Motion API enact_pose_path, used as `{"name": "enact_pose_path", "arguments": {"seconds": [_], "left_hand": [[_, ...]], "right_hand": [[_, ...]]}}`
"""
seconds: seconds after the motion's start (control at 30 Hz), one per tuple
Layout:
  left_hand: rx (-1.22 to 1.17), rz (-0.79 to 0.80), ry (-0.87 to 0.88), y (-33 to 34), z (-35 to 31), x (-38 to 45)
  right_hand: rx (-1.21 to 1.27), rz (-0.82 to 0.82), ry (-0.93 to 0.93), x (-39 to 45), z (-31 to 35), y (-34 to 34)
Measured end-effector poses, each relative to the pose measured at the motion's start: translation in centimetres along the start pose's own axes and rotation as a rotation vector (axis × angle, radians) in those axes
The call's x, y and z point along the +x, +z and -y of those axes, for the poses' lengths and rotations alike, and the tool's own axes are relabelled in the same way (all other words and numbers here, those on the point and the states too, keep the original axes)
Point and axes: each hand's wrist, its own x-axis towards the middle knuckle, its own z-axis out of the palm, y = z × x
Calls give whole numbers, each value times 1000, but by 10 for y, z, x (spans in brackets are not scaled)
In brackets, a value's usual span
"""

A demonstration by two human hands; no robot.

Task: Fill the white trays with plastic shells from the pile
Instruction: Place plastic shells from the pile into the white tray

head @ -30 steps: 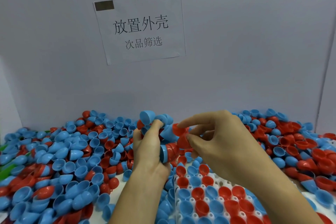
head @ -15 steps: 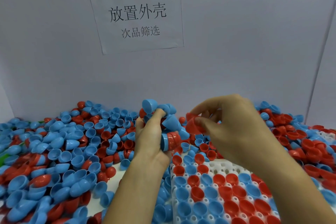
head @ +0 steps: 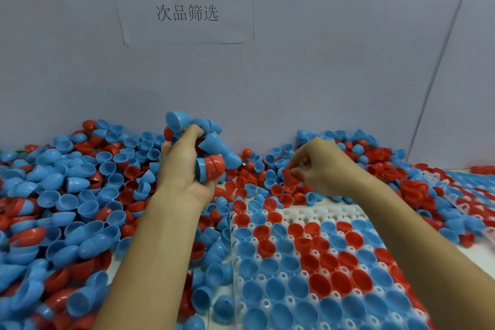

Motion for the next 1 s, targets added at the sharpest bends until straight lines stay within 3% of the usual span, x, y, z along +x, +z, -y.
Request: {"name": "enact_pose_path", "arguments": {"seconds": [0.2,1.0], "left_hand": [[-8,21,5,-1,-2,0],[67,-6,18,-2,3,2]], "right_hand": [[-215,233,-60,9,-31,40],[-473,322,-89,12,-31,63]]}}
